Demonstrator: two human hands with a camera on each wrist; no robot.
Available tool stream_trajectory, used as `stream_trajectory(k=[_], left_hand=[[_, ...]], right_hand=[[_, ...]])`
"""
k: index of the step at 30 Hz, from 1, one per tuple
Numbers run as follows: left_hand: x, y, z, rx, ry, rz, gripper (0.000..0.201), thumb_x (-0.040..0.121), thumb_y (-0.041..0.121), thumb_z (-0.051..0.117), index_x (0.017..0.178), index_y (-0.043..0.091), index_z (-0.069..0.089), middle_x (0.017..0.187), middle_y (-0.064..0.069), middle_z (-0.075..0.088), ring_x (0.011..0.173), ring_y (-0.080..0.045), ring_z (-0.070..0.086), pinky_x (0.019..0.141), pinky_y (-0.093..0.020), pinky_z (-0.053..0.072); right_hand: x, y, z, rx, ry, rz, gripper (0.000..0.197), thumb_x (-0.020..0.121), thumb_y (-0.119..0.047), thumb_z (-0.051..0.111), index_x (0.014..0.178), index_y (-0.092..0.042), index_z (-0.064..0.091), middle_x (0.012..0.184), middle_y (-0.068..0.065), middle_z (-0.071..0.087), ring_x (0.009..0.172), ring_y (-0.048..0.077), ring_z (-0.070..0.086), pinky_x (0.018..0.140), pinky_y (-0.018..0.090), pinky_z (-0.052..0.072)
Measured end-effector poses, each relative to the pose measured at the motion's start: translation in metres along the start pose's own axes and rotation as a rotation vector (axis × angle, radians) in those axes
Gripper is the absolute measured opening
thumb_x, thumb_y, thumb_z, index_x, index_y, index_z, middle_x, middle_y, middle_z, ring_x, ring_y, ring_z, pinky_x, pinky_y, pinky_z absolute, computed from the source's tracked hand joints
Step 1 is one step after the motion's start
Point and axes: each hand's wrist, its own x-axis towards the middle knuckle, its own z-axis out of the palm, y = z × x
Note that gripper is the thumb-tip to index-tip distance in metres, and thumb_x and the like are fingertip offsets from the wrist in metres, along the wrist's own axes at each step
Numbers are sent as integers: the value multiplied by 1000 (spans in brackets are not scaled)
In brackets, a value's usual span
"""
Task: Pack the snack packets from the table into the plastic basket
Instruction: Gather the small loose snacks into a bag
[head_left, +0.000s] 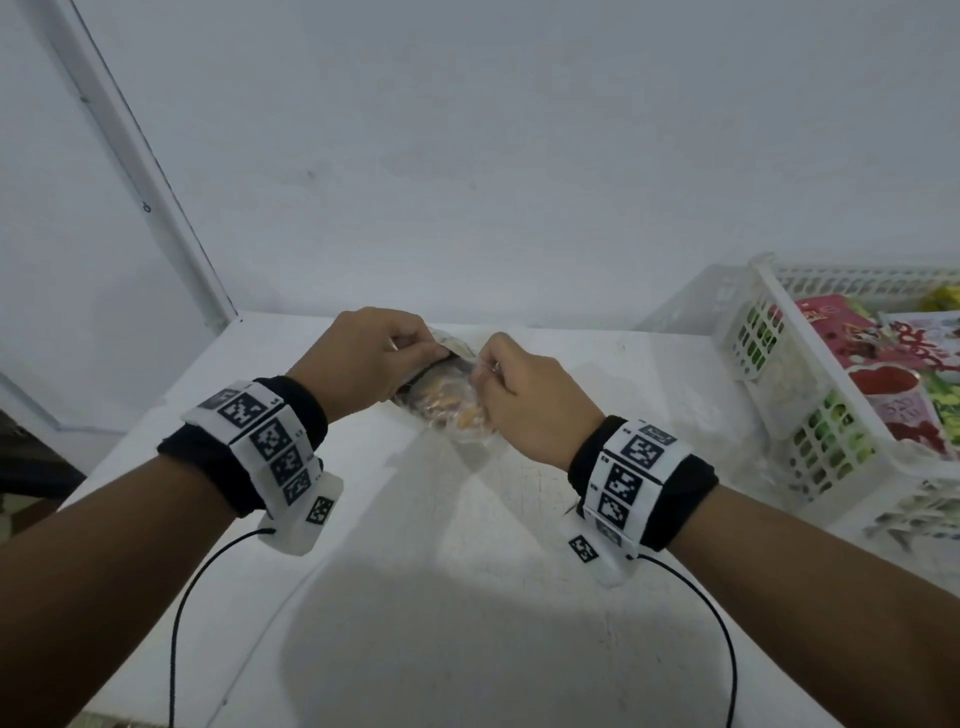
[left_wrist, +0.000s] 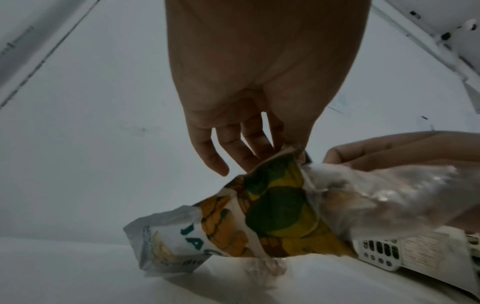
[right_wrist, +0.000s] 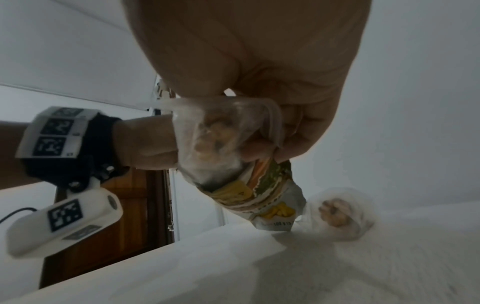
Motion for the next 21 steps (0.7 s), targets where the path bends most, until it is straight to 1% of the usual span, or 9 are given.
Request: stream_trajectory(k=[5, 9, 11, 14, 16, 17, 19, 20, 21], left_hand=[[4, 0, -1, 5, 12, 16, 28, 94, 37, 69, 72, 20, 70, 59, 12, 61, 46, -4, 51, 47, -13, 38], [6, -3, -5, -3, 27, 18, 28, 94, 36, 70, 70, 21, 69, 64, 2, 65, 46, -8, 51, 46, -12, 38], [7, -3, -4, -16, 19, 20, 28, 95, 34, 69, 71, 20, 69, 64, -2, 66, 46, -8, 50, 47, -12, 37], [8, -4, -6, -29, 48, 3, 22, 96, 32, 68, 76, 22, 73, 63, 7, 66, 50, -1, 53, 50, -9, 37], [8, -7, -10, -13, 84, -10, 19, 96, 31, 68, 80, 22, 75, 62, 14, 64, 53, 5, 53, 50, -7, 35], [9, -10, -13, -7, 103, -17, 19, 96, 31, 68, 81, 22, 75, 64, 13, 64, 54, 7, 53, 50, -7, 34], [10, -14, -18, -14, 121, -33, 19, 96, 30, 68, 80, 20, 75, 66, 10, 63, 50, 5, 51, 49, -8, 34], [10, -16, -20, -27, 113, -40, 20, 96, 30, 69, 80, 19, 75, 66, 7, 63, 47, 2, 50, 48, -9, 34], [10, -17, -21, -43, 98, -43, 22, 96, 30, 69, 80, 18, 74, 66, 4, 63, 45, -2, 48, 47, -9, 34]], right_hand=[[5, -4, 3, -67, 137, -33, 6, 105, -22, 39, 109, -18, 35, 63, 1, 54, 52, 25, 52, 53, 43, 47], [9, -6, -6, -54, 156, -37, 1, 104, -23, 41, 105, -22, 40, 64, 2, 59, 56, 25, 56, 57, 45, 51], [12, -9, -3, -41, 157, -56, 13, 106, -34, 43, 101, -22, 47, 68, -1, 62, 62, 19, 58, 58, 40, 48], [9, -14, 3, -13, 106, -125, 34, 100, -59, 43, 103, -28, 58, 89, -9, 62, 84, 8, 58, 72, 32, 45], [5, -13, 5, -8, -10, -181, 53, 91, -72, 51, 127, -33, 55, 116, -11, 60, 108, 5, 54, 91, 28, 46], [3, -11, 4, -18, -92, -201, 70, 85, -74, 59, 141, -35, 46, 129, -10, 54, 119, 4, 49, 100, 27, 44], [2, -7, 3, -97, -214, -246, 95, 77, -69, 74, 154, -39, 28, 142, -6, 40, 130, 10, 41, 108, 29, 40], [3, -4, 3, -161, -214, -293, 92, 79, -59, 78, 155, -37, 29, 141, -2, 39, 127, 14, 43, 106, 32, 43], [5, 0, 4, -225, -163, -351, 81, 85, -45, 78, 153, -33, 36, 134, 3, 43, 119, 19, 48, 101, 36, 48]])
